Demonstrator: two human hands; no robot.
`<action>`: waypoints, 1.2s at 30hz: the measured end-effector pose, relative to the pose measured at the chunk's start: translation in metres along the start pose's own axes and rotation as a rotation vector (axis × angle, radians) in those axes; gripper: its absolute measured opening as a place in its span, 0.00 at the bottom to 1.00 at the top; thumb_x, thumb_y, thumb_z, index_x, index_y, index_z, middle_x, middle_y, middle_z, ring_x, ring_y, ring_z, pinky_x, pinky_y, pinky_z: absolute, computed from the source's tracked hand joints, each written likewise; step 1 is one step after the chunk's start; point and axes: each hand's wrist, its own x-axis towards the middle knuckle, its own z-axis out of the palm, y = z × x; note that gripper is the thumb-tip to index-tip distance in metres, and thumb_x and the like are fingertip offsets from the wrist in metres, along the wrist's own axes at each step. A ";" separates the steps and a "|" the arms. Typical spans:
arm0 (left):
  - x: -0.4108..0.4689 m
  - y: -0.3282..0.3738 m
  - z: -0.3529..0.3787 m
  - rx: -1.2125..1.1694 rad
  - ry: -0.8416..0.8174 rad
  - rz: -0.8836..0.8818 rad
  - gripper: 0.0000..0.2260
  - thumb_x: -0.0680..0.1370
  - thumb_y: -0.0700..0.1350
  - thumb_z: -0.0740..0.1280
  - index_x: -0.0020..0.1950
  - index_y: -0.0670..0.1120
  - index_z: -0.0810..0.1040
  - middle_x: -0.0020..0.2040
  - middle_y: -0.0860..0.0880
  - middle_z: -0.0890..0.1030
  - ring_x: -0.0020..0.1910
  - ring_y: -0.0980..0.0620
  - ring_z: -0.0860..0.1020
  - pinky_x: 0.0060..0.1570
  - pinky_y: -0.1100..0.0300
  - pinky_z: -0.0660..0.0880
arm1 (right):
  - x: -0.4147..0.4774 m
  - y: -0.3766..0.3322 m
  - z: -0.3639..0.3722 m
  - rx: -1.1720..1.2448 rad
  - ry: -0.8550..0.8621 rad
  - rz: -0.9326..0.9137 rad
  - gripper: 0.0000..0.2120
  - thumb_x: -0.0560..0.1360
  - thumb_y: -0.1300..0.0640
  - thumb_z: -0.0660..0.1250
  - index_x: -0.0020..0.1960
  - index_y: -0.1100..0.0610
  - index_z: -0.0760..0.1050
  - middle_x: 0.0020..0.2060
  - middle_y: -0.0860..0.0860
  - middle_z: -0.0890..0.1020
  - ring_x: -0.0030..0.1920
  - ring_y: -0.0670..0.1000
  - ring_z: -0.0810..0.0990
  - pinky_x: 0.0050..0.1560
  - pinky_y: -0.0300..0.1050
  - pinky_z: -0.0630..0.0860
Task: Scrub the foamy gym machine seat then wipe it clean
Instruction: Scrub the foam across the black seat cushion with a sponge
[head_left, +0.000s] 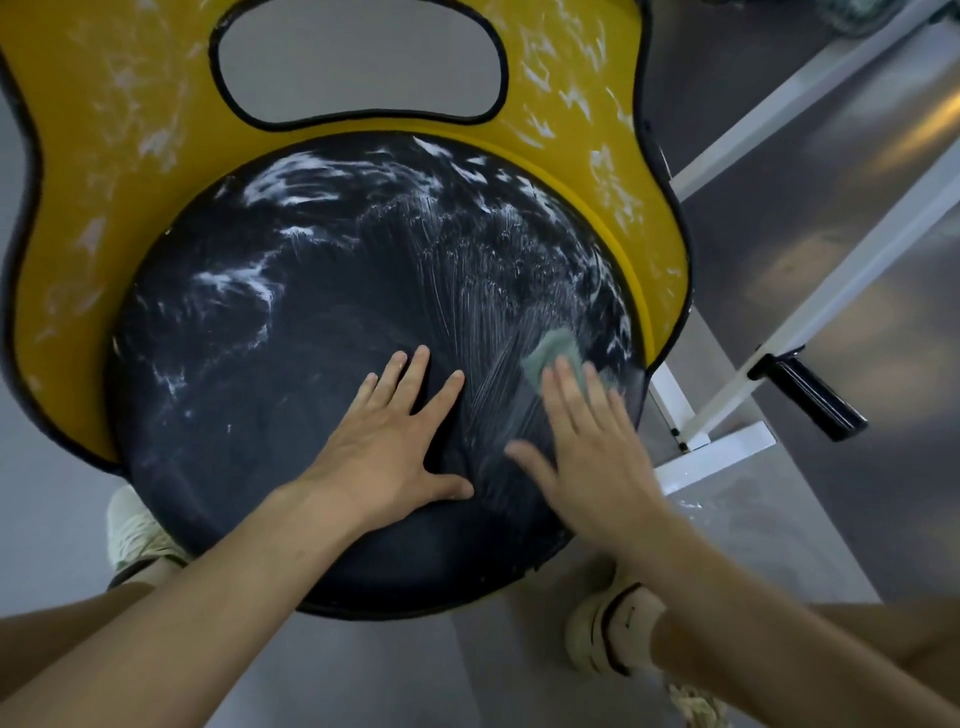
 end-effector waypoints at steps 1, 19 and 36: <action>-0.001 0.000 0.001 -0.003 0.002 0.003 0.50 0.74 0.71 0.64 0.80 0.58 0.32 0.78 0.48 0.25 0.77 0.49 0.26 0.78 0.51 0.33 | 0.013 0.009 -0.006 0.005 0.004 0.027 0.43 0.78 0.27 0.34 0.82 0.54 0.32 0.81 0.51 0.36 0.80 0.52 0.31 0.81 0.55 0.39; -0.013 -0.007 0.010 -0.012 0.043 0.044 0.48 0.74 0.72 0.63 0.79 0.59 0.32 0.77 0.50 0.25 0.76 0.51 0.26 0.79 0.51 0.34 | -0.057 -0.003 0.033 -0.012 0.021 -0.116 0.41 0.80 0.28 0.39 0.83 0.52 0.40 0.82 0.49 0.39 0.82 0.51 0.37 0.81 0.53 0.41; -0.093 -0.068 0.028 -0.038 0.156 -0.067 0.37 0.78 0.69 0.54 0.81 0.61 0.39 0.81 0.52 0.32 0.79 0.55 0.32 0.75 0.60 0.32 | -0.058 -0.068 -0.007 0.454 0.380 -0.408 0.18 0.82 0.53 0.62 0.70 0.55 0.78 0.63 0.47 0.82 0.63 0.45 0.80 0.60 0.43 0.78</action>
